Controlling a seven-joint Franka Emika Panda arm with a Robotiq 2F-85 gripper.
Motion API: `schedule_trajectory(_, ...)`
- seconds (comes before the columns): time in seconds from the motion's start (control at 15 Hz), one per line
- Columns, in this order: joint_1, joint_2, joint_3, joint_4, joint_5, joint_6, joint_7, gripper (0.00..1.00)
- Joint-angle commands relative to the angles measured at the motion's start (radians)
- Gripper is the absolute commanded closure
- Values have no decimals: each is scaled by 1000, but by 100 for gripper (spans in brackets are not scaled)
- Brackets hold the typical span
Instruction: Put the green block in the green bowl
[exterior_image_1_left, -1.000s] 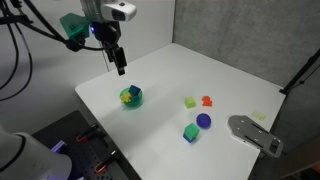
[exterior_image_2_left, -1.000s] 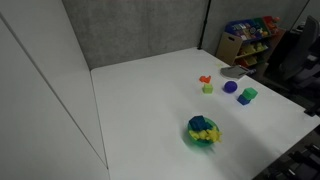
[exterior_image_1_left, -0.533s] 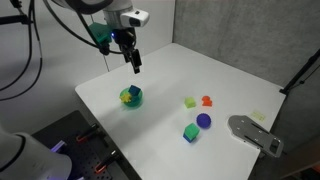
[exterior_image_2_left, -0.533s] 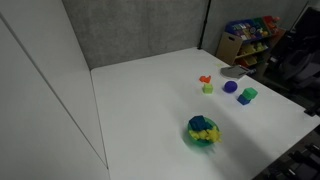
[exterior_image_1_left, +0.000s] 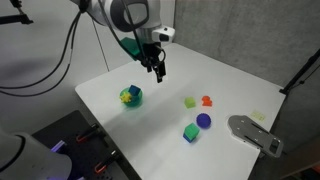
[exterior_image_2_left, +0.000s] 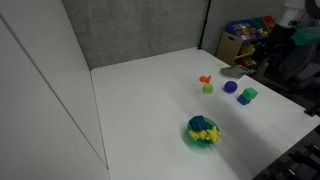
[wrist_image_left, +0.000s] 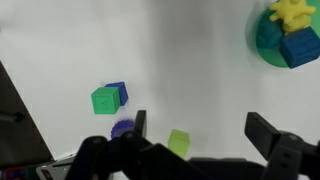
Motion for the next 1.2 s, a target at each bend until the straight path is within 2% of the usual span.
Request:
schedule_trajectory(0.0, -25, 175, -47, 125, -123, 39, 28, 0)
schedule_trajectory(0.13, -30, 262, -85, 173, -158, 91, 26, 0)
schedule_trajectory(0.27, -35, 344, -118, 216, -137, 143, 1, 0)
schedule_trajectory(0.6, -69, 498, -142, 308, -12, 216, -80, 0)
schedule_trajectory(0.73, -94, 546, -134, 350, 51, 205, -125, 0)
schedule_trajectory(0.87, -104, 587, -140, 384, 80, 196, -144, 0)
schedule_trajectory(0.93, -88, 592, -162, 397, 60, 169, -114, 0)
schedule_trajectory(1.0, -81, 563, -158, 343, 61, 210, -117, 0)
schedule_trajectory(1.13, -83, 586, -166, 366, 60, 203, -116, 0)
